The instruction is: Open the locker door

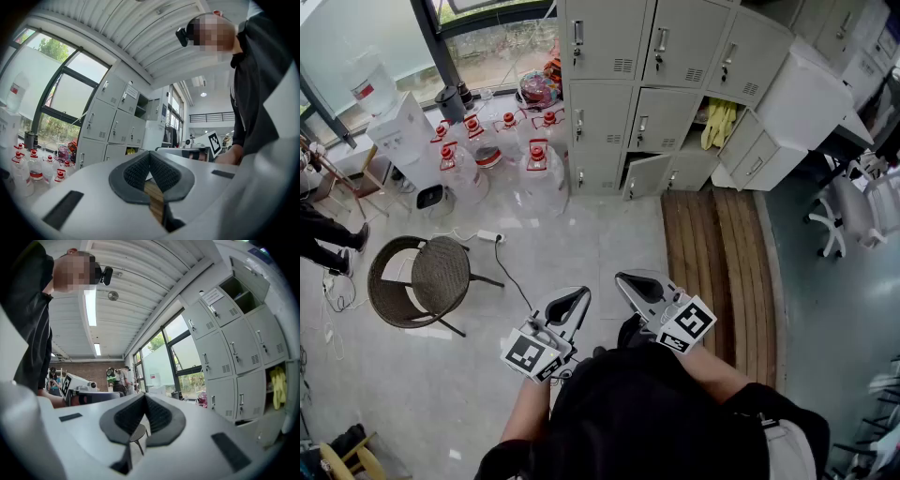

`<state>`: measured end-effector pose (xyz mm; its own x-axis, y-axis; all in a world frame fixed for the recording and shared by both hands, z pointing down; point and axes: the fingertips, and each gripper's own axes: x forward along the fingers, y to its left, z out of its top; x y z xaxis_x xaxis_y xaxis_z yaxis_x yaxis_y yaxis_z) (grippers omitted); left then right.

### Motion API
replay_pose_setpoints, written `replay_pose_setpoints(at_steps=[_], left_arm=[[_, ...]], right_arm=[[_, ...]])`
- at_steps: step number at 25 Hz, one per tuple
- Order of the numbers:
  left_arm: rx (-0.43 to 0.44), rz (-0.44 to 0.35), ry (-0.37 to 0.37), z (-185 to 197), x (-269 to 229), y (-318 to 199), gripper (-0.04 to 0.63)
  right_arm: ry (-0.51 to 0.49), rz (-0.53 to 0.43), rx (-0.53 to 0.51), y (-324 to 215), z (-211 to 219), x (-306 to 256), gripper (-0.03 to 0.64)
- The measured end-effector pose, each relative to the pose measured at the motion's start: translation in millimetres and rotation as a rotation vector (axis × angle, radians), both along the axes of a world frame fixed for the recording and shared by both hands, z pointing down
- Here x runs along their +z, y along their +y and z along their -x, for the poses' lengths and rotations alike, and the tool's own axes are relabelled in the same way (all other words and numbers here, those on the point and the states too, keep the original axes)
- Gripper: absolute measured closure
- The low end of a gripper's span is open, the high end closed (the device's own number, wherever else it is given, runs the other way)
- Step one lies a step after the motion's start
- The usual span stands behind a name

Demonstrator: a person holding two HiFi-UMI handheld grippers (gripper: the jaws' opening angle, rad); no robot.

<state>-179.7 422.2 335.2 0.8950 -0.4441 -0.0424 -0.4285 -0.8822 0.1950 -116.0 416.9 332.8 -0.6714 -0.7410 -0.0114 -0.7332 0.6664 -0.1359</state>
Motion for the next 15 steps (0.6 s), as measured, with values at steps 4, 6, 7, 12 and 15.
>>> replay_pose_setpoints(at_steps=[4, 6, 7, 12, 15], left_arm=[[-0.008, 0.011, 0.006, 10, -2, 1, 0.584], [-0.009, 0.018, 0.006, 13, -1, 2, 0.584], [-0.008, 0.023, 0.005, 13, 0, 3, 0.584], [0.011, 0.041, 0.013, 6, 6, 13, 0.584], [0.032, 0.046, 0.015, 0, 7, 18, 0.584]], right_arm=[[-0.015, 0.013, -0.002, 2, 6, -1, 0.606], [-0.013, 0.013, -0.002, 3, 5, -2, 0.606], [-0.013, 0.012, -0.001, 3, 5, -2, 0.606], [-0.015, 0.02, 0.01, 11, -2, 1, 0.606], [-0.011, 0.024, 0.016, 17, -6, 2, 0.606]])
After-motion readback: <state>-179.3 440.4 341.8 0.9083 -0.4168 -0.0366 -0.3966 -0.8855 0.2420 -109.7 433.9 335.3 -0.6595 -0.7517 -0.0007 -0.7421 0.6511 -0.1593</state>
